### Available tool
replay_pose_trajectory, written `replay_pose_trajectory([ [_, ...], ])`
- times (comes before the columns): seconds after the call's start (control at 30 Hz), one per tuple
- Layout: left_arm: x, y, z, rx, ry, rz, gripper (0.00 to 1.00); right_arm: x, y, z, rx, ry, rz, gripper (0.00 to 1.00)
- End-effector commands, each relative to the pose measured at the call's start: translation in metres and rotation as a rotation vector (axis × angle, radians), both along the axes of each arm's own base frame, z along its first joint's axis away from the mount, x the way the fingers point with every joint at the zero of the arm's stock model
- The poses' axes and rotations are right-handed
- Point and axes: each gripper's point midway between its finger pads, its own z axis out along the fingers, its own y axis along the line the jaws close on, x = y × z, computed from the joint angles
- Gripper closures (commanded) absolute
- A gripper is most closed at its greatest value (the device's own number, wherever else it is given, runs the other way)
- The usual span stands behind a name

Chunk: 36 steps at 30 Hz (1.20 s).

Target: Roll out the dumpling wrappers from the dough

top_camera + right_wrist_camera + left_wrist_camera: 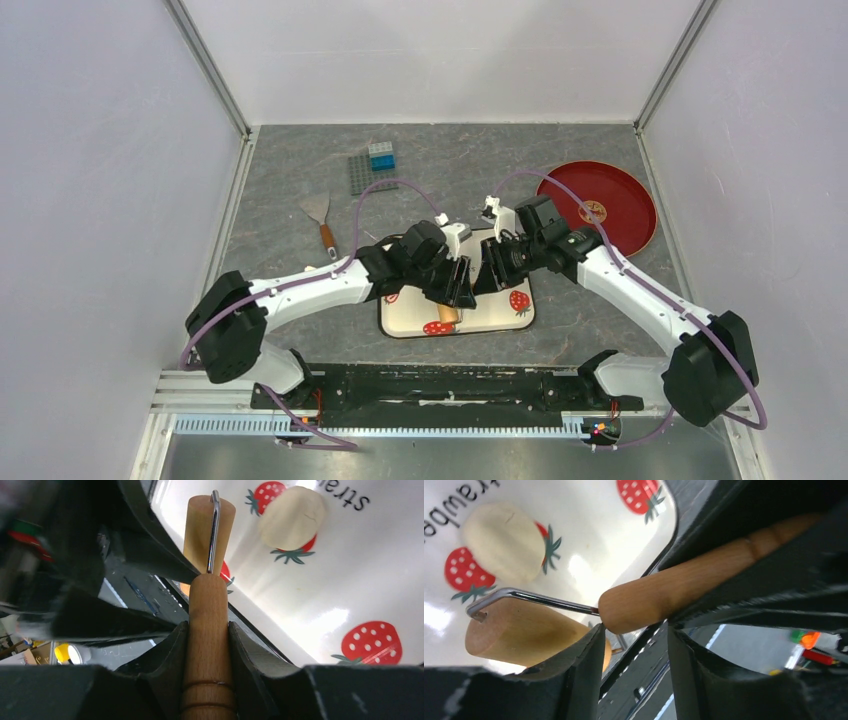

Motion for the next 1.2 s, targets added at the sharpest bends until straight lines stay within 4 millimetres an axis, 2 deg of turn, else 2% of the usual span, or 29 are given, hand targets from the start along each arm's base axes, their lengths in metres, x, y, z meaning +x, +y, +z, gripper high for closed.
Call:
replay_pose_trajectory([
  [0.0, 0.007, -0.023, 0.056, -0.326, 0.010, -0.012, 0.44, 0.020, 0.002, 0.020, -0.009, -0.097, -0.030, 1.00],
  [0.07, 0.011, -0.017, 0.065, -0.439, 0.063, 0.010, 0.43, 0.025, 0.000, 0.024, -0.026, -0.116, -0.051, 1.00],
  [0.17, 0.029, 0.006, 0.071, -0.535, 0.089, 0.084, 0.42, 0.034, -0.001, 0.035, -0.038, -0.146, -0.073, 1.00],
  [0.27, 0.050, 0.046, 0.057, -0.541, 0.126, 0.208, 0.42, 0.043, -0.003, 0.045, -0.067, -0.164, -0.095, 1.00],
  [0.43, 0.075, 0.128, 0.005, -0.347, 0.162, 0.473, 0.42, 0.057, -0.010, 0.055, -0.135, -0.185, -0.127, 1.00],
  [0.53, 0.072, 0.168, -0.029, -0.087, 0.157, 0.576, 0.42, 0.064, -0.011, 0.059, -0.167, -0.195, -0.136, 1.00],
  [0.6, 0.067, 0.185, -0.047, 0.043, 0.175, 0.608, 0.42, 0.068, -0.012, 0.059, -0.189, -0.192, -0.137, 1.00],
  [0.73, 0.056, 0.197, -0.077, 0.157, 0.255, 0.614, 0.43, 0.072, -0.012, 0.054, -0.222, -0.171, -0.127, 1.00],
  [0.93, 0.045, 0.201, -0.105, 0.194, 0.301, 0.623, 0.46, 0.073, -0.014, 0.046, -0.268, -0.141, -0.115, 1.00],
  [1.07, 0.039, 0.201, -0.116, 0.196, 0.315, 0.618, 0.54, 0.074, -0.017, 0.043, -0.293, -0.127, -0.113, 1.00],
  [1.17, 0.034, 0.206, -0.126, 0.226, 0.325, 0.616, 0.66, 0.074, -0.017, 0.041, -0.306, -0.115, -0.108, 1.00],
])
